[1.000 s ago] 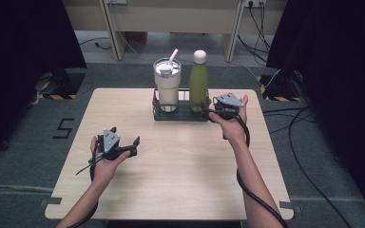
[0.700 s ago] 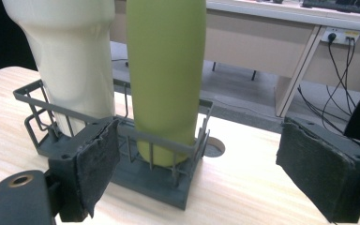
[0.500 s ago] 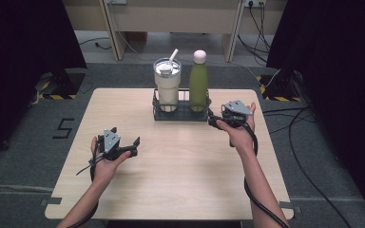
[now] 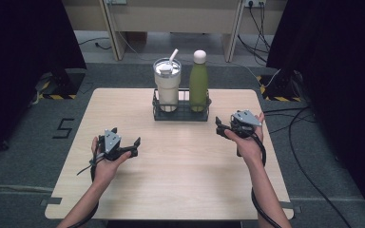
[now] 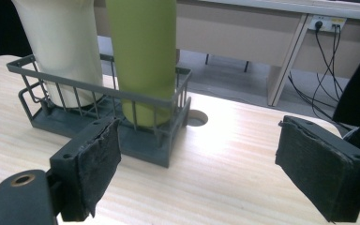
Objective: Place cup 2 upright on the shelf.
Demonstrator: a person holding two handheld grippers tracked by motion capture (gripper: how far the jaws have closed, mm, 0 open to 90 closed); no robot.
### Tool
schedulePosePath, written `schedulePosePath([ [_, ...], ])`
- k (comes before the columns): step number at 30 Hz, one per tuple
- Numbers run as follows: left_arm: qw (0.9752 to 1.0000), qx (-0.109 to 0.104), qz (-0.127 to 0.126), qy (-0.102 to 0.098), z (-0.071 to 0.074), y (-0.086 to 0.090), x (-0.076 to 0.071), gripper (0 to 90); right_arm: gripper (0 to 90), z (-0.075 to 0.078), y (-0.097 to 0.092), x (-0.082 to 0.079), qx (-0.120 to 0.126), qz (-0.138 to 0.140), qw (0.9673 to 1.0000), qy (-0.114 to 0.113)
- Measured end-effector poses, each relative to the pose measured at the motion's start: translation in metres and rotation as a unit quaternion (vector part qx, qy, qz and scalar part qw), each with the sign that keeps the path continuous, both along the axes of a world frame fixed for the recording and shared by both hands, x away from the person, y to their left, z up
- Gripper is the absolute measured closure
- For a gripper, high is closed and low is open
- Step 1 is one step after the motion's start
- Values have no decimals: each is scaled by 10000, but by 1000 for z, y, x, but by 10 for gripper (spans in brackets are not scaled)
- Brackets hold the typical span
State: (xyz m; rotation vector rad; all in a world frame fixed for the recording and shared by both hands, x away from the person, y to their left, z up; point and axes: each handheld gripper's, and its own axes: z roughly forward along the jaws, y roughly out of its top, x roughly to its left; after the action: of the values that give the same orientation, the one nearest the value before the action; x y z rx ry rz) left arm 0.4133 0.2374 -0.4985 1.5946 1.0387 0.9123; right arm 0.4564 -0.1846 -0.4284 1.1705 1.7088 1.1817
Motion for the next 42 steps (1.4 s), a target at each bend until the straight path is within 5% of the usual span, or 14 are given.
schedulePosePath([
  [26, 10000, 18, -8, 3, 0, 0, -1, 11, 146, -19, -25, -39, 3, -207, 9998, -26],
  [42, 10000, 30, -1, 22, -1, 0, -1, 12, 149, -49, -48, -58, 114, -416, 9990, 154],
])
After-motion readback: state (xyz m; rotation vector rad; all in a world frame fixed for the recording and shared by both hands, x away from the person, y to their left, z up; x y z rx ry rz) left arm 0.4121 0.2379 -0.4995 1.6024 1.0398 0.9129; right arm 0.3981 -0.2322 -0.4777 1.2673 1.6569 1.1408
